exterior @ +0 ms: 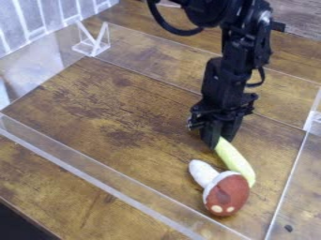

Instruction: Move the green spoon to the left

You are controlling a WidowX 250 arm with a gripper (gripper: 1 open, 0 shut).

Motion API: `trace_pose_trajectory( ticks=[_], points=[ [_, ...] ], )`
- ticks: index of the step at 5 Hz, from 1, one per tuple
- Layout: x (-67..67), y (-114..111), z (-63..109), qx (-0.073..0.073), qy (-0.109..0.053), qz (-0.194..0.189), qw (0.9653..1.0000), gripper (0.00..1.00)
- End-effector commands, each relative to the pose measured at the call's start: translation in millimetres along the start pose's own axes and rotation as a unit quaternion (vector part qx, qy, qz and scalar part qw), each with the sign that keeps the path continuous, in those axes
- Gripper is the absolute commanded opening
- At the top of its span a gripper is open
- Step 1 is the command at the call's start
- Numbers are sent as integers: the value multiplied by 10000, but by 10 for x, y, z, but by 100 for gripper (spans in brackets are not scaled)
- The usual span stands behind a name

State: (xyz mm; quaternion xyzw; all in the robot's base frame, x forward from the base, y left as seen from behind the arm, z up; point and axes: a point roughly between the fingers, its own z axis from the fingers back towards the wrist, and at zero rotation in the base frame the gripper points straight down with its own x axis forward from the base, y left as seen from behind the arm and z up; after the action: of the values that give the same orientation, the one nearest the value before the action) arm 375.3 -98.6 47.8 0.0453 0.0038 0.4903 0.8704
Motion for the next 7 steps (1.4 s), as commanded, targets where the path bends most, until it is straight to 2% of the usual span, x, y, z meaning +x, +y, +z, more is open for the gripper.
trace_pose_trajectory(
  ticks=[1, 3, 4, 6, 7],
  points=[
    [175, -37, 659, -736, -136, 145, 9971, 0],
    [233, 37, 862, -871, -73, 247, 9959, 0],
    [298, 107, 987, -998, -26, 376, 9943, 0],
    [557, 262, 1159, -1282, 25, 821, 9883, 0],
    [695, 361, 1229, -1386, 36, 1114, 9841, 0]
  ],
)
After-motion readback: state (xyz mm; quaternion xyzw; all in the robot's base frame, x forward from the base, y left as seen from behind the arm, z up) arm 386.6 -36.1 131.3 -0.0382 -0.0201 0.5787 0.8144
